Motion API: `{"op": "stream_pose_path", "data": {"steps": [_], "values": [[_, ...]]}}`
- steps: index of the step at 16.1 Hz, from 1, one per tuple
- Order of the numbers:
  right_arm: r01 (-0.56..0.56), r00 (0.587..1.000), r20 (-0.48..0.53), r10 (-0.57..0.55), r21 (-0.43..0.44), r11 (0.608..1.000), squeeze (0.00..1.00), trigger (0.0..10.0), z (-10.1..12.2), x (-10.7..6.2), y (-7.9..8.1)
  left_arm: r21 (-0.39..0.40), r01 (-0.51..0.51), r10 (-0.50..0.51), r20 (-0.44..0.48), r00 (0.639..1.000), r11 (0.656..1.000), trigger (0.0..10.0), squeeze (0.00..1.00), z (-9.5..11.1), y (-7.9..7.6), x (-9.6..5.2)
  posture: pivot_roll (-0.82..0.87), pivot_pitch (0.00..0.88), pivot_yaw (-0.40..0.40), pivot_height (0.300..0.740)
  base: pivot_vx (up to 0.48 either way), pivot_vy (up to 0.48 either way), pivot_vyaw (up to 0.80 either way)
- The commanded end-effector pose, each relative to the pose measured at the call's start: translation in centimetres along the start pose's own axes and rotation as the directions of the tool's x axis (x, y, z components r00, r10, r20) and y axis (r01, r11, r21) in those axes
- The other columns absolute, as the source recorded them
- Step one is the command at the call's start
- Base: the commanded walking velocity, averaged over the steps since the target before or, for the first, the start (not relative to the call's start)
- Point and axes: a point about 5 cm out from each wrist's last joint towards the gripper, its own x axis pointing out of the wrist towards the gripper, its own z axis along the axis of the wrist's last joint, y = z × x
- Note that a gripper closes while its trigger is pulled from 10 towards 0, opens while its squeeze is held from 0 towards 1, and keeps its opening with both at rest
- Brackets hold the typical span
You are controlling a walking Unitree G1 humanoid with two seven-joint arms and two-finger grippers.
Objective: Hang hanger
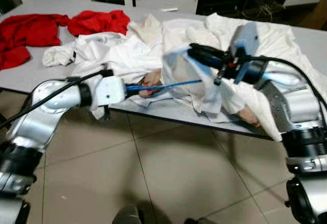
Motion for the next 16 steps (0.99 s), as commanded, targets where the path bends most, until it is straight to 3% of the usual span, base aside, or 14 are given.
{"op": "stream_pose_path", "data": {"steps": [1,7,16], "values": [[-0.002,1.0,0.013,0.002,-0.01,1.0,0.0,0.0,0.7,0.6,0.0,0.032,0.022,-0.022,0.003,1.0,0.999,10.0,0.0,0.2,0.0,0.6,0.2,0.016,-0.019,0.74,0.0,0.0,0.0],[0.028,0.999,0.022,-0.028,0.016,0.999,0.0,0.0,1.0,2.6,-0.1,0.088,0.06,-0.066,0.061,0.996,0.994,10.0,0.0,1.3,0.3,2.4,0.19,0.007,-0.017,0.74,0.0,0.0,0.0],[0.039,0.999,0.017,-0.041,0.134,0.99,0.0,0.0,0.8,5.9,0.9,0.167,0.025,-0.049,0.142,0.989,0.986,10.0,0.0,3.4,1.4,4.3,0.2,0.004,-0.019,0.74,0.0,0.0,0.0]]}}
